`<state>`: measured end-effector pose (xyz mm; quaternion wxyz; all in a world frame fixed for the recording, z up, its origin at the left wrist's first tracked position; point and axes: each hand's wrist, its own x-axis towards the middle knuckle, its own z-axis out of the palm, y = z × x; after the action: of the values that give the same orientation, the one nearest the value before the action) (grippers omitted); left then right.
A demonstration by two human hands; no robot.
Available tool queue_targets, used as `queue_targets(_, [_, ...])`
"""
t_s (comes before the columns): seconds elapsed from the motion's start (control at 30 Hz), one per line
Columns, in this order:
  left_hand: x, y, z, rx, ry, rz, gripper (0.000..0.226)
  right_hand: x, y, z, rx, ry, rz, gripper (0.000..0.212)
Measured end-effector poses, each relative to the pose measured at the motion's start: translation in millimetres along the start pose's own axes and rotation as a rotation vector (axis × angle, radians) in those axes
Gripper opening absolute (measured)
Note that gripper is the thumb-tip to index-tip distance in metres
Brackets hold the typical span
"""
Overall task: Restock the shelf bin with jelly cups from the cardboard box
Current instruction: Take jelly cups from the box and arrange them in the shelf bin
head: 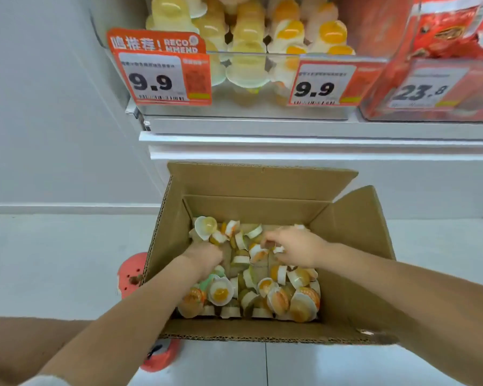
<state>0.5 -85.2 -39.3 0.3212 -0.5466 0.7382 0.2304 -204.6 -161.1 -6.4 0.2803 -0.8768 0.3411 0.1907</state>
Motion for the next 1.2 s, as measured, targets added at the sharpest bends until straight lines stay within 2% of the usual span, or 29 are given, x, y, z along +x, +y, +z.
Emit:
queue_targets(0.1, [26.9, 7.1, 15.5, 0.064, 0.012, 0.061, 0.039, 33.4, 0.9, 46.2, -0.034, -0.127, -0.020, 0.039])
queue_targets(0.23, [63.1, 5.1, 26.9, 0.041, -0.078, 0.073, 0.032, 67.5, -7.6, 90.4, -0.097, -0.137, -0.040, 0.039])
queue_targets(0.33, [80.8, 6.5, 41.7, 0.161, -0.189, 0.109, 0.034, 81.6, -9.1, 115.7, -0.339, -0.139, -0.054, 0.040])
queue_targets(0.4, [86.6, 6.9, 45.8, 0.235, -0.191, 0.145, 0.036, 84.7, -10.3, 127.7, -0.477, -0.154, -0.050, 0.042])
queue_targets(0.47, [89.7, 5.2, 45.1, 0.212, -0.193, 0.149, 0.039, 84.9, -12.0, 137.9, -0.527, -0.178, -0.009, 0.046])
queue_targets(0.6, [89.4, 0.9, 35.6, 0.064, -0.165, 0.125, 0.045, 83.5, -12.3, 136.6, -0.457, -0.162, 0.052, 0.055])
queue_targets(0.7, [82.2, -0.9, 32.9, -0.280, 0.012, 0.049, 0.039, 72.0, -12.7, 119.9, -0.264, -0.062, 0.149, 0.057])
queue_targets(0.77, [71.4, -0.4, 18.7, -0.665, 0.149, -0.056, 0.034, 60.3, -11.5, 104.1, -0.057, 0.050, 0.251, 0.058])
queue_targets(0.83, [55.0, 3.1, -8.6, -1.162, 0.189, -0.187, 0.018, 46.2, -9.5, 79.3, 0.234, 0.165, 0.311, 0.059])
queue_targets(0.9, [35.5, 4.9, -41.3, -1.596, 0.172, -0.313, 0.005, 28.9, -9.5, 41.6, 0.510, 0.294, 0.280, 0.055])
queue_targets(0.97, [8.6, 2.3, -77.7, -1.884, 0.175, -0.347, 0.006, 7.9, -13.5, -8.4, 0.587, 0.434, 0.162, 0.051])
queue_targets(1.07, [-45.9, -1.1, -134.5, -2.114, 0.279, -0.260, 0.010, -32.7, -31.0, -86.6, 0.728, 0.582, -0.002, 0.047])
queue_targets(1.2, [-120.1, 4.9, -190.8, -2.181, 0.463, -0.057, 0.006, -85.3, -59.4, -150.0, 0.784, 0.780, -0.151, 0.045])
